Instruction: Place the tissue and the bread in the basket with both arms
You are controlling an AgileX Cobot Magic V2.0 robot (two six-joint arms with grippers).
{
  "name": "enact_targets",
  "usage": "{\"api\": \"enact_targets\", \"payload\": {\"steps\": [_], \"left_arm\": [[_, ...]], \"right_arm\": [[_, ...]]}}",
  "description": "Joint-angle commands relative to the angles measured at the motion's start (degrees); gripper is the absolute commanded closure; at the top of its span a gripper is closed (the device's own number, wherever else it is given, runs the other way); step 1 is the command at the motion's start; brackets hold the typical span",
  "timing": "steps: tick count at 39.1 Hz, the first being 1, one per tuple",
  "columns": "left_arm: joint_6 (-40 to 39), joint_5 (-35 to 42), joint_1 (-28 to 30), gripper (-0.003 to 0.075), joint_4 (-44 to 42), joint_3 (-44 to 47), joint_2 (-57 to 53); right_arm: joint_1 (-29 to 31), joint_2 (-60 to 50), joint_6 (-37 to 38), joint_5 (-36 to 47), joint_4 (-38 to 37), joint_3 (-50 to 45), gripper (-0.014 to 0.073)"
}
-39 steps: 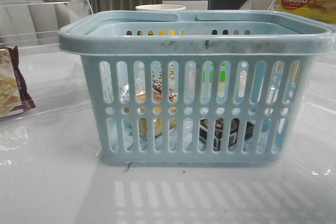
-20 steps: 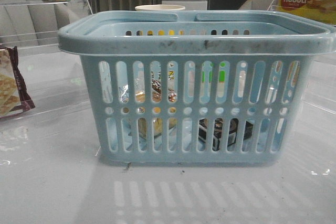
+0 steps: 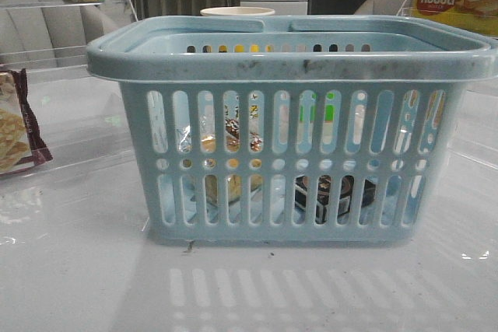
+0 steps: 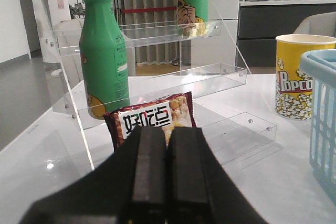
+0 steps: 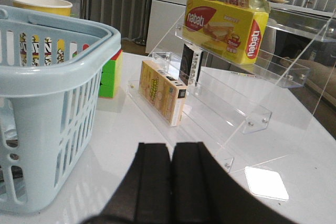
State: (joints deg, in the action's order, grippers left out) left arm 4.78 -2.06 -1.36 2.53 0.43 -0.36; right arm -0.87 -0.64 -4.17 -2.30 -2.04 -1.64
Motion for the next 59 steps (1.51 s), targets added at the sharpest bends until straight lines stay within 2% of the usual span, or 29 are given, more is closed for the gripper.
{"api": "enact_targets", "payload": {"steps": [1, 5, 10, 16, 59], "left_arm": [[-0.58, 5.41, -0.11, 0.0629, 0.64, 0.0, -0.92], [-0.58, 5.41, -0.11, 0.0629, 0.64, 0.0, -0.92], [-0.58, 5.41, -0.11, 0.0629, 0.64, 0.0, -0.92], [-0.58, 5.41, -0.11, 0.0629, 0.64, 0.0, -0.92], [-0.58, 5.41, -0.11, 0.0629, 0.64, 0.0, -0.92]], "right_arm": [[0.28, -1.03, -0.31, 5.43, -0.67, -0.08, 0.0538], [0.28, -1.03, -0.25, 5.38, -0.16, -0.08, 0.0538], [0.28, -1.03, 4.17, 5.15, -0.1, -0.08, 0.0538], [0.28, -1.03, 5.79, 5.22, -0.1, -0.08, 0.0538], [0.28, -1.03, 5.79, 5.22, -0.1, -0.08, 0.0538]]}}
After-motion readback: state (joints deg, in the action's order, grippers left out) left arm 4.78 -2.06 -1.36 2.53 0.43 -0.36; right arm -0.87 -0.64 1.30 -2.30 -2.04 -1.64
